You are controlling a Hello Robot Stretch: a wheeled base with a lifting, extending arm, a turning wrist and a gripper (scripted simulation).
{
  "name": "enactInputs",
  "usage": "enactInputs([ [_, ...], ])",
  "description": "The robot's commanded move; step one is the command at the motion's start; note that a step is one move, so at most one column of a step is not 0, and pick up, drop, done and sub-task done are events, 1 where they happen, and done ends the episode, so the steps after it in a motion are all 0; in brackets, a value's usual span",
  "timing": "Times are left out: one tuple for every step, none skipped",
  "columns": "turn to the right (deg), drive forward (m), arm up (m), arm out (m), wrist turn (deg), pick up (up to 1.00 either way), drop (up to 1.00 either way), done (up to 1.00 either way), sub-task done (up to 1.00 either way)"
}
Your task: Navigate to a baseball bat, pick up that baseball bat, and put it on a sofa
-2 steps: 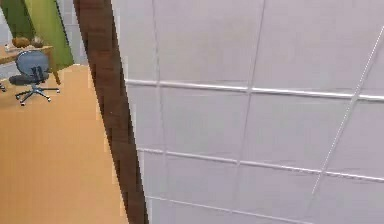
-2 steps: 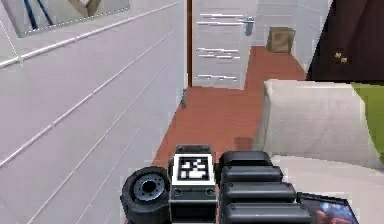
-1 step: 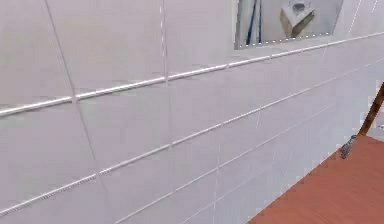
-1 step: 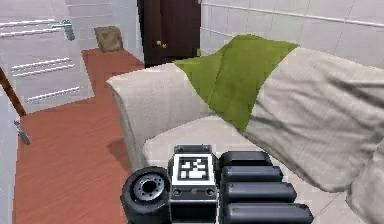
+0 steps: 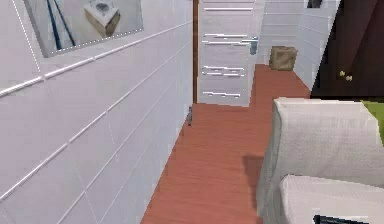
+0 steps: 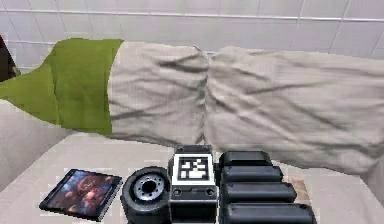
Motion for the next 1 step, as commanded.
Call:
enactInputs([
  [9.0, 0.00, 0.00, 0.00, 0.0, 0.00, 0.00, 0.00, 0.00],
])
